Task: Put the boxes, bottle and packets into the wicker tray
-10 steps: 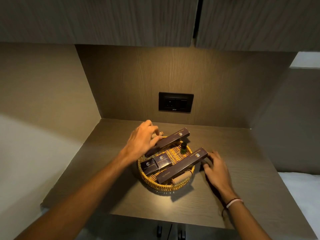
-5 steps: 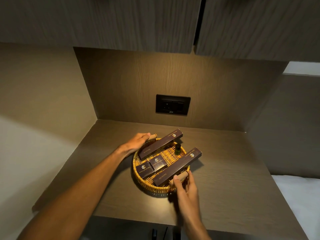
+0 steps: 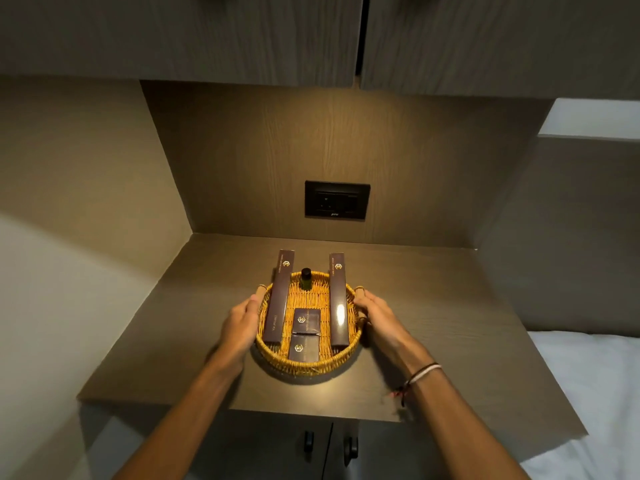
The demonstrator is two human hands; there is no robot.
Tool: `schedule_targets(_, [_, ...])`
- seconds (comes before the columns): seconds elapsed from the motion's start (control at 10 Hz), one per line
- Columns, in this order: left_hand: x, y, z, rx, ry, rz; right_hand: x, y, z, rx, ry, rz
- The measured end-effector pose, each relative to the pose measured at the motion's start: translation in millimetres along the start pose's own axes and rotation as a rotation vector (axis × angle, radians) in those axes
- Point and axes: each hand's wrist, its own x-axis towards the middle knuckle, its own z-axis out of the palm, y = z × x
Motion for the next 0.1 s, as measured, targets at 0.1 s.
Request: schedule_targets(0.1, [-17.0,-11.4,18.5,0.015,0.006,-0.010,0.7,10.6,-14.5,-0.012,0.008,-0.012])
